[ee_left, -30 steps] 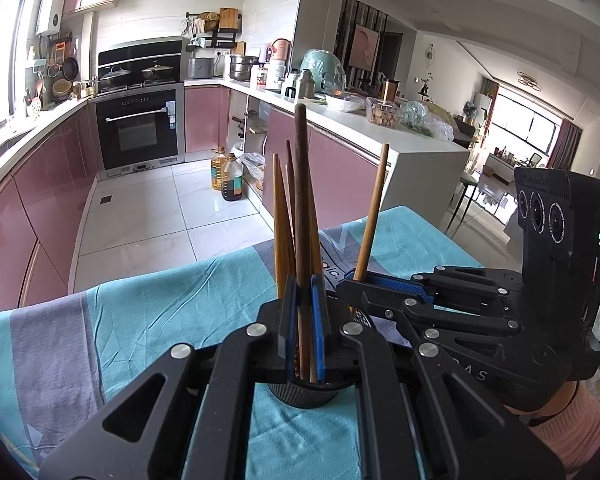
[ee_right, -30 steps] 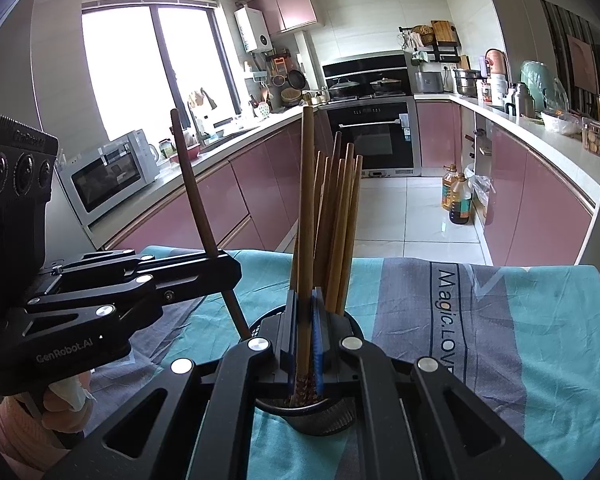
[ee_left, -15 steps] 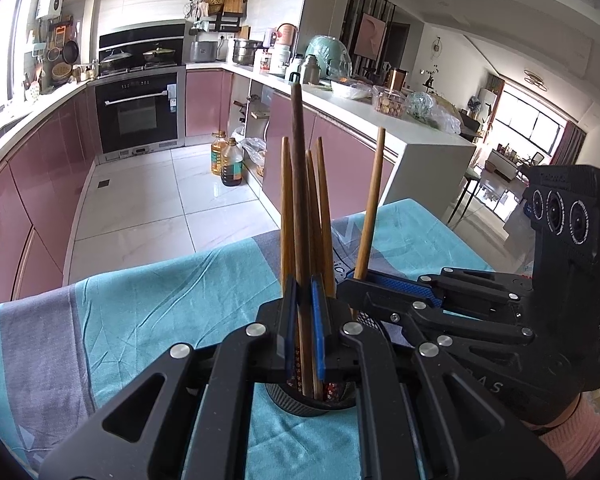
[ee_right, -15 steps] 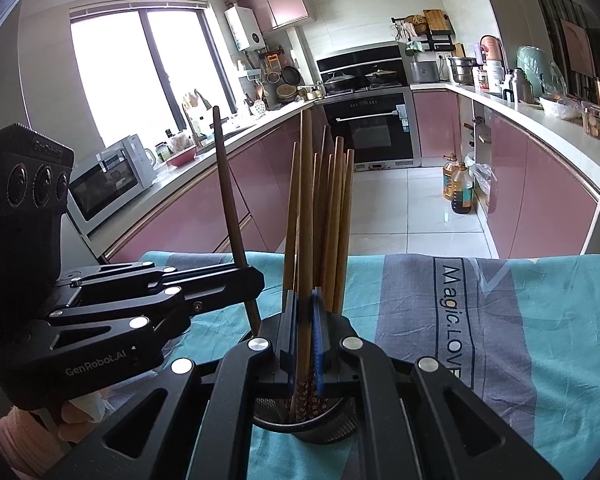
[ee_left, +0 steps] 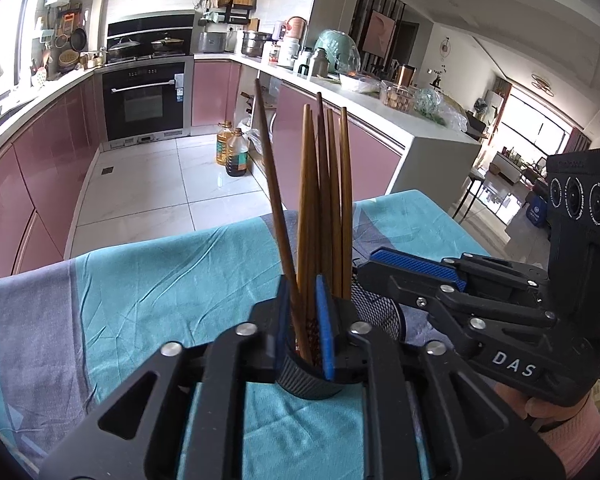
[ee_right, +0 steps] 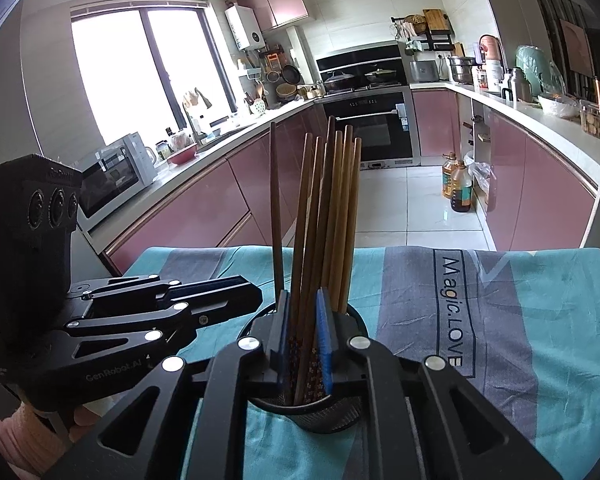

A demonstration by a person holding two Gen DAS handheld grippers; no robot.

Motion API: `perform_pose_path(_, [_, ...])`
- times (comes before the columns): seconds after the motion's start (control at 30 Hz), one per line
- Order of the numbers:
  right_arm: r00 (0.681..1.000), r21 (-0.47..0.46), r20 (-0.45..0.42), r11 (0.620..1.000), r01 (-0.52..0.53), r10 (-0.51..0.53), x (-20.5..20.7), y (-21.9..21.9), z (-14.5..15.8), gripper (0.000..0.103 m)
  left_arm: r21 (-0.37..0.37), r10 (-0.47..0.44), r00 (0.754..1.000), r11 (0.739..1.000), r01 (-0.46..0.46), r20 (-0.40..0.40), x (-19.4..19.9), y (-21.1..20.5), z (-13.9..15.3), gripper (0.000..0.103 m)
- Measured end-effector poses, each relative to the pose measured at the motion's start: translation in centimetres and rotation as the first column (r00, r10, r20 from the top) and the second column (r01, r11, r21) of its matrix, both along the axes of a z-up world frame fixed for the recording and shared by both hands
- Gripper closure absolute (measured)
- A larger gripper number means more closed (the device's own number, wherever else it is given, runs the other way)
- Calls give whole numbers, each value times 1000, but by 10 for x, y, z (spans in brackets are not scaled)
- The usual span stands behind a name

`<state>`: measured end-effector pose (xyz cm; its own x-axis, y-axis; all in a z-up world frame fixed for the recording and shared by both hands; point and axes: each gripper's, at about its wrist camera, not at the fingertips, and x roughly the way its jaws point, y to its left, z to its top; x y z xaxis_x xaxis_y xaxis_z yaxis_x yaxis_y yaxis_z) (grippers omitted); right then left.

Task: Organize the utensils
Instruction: 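Open both tools and withdraw them from the mesh cup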

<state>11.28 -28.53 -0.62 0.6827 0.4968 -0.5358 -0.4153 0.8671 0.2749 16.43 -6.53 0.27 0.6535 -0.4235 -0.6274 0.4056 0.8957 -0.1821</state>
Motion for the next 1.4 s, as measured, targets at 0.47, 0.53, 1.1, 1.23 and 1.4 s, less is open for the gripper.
perform_pose_path(0.47, [983, -52, 182, 998, 29, -19, -58, 11, 2, 7, -11, 253, 942, 966, -257, 219, -74, 58, 9, 5])
perform_pose_path(0.53, [980, -54, 195, 998, 37, -26, -63, 13, 1, 7, -4, 282, 928, 957, -290, 244, -85, 62, 8, 5])
perform_pose_path(1.1, [944, -84, 310, 987, 140, -108, -104, 31, -7, 7, -20, 438, 826, 887, -462, 355, -156, 98, 3, 5])
perform_pose_path(1.23, [939, -75, 321, 985, 153, -121, -107, 30, -6, 7, -25, 445, 817, 882, -470, 368, -164, 99, 4, 5])
perform_pose_path(1.4, [937, -78, 325, 984, 159, -126, -108, 31, -8, 7, -21, 449, 801, 877, -481, 396, -172, 95, 8, 5])
